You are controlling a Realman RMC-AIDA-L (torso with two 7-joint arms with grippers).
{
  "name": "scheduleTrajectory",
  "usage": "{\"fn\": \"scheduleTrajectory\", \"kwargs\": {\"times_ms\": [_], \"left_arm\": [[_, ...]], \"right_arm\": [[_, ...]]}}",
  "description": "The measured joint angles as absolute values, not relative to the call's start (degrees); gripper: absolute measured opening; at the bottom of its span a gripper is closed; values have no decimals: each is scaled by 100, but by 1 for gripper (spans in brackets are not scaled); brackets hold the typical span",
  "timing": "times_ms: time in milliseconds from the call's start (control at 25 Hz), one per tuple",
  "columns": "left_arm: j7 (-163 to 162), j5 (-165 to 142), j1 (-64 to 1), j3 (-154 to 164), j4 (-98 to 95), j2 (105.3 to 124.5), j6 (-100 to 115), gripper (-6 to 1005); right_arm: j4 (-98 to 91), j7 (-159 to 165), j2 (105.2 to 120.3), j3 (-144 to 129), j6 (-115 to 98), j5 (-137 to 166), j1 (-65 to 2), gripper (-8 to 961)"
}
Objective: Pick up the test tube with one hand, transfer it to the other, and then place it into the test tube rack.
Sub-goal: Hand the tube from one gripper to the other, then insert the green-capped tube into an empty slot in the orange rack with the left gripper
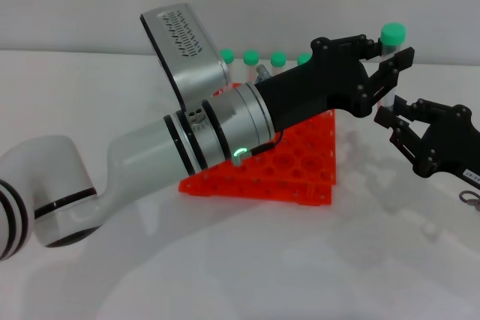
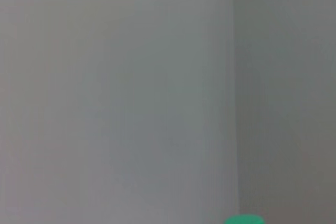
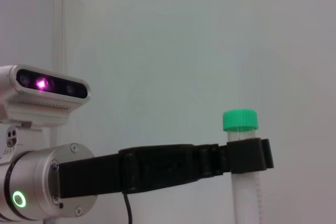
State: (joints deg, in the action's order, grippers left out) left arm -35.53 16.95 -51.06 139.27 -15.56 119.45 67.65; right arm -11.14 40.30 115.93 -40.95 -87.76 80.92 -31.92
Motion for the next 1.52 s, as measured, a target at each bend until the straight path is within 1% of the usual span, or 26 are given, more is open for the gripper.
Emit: {"fn": "scheduleTrajectory", "kwargs": {"times_ms": [720, 960, 1240, 1400, 1520], "left_arm": [[-3421, 1701, -5107, 13918, -1556, 11943, 6788, 221], [-3412, 1701, -5112, 13918, -1570, 11944, 6774, 220], [-3261, 1741, -5080, 13841, -1599, 11953, 6750, 215], [-3155, 1745, -4954, 13608, -1603, 11953, 6739, 216], [-3031, 1745, -4855, 13450, -1608, 11953, 6730, 216]], "right_arm": [[-1083, 4015, 11583, -4040, -8613, 8078, -3179, 195], [-1065, 4033, 11579, -4026, -8587, 8074, -3193, 398], [-1097, 4079, 11560, -4018, -8241, 8032, -3179, 544], [-1116, 4080, 11534, -4010, -8134, 7900, -3112, 628], [-1163, 4081, 11524, -4006, -8046, 7810, -3048, 722]]}}
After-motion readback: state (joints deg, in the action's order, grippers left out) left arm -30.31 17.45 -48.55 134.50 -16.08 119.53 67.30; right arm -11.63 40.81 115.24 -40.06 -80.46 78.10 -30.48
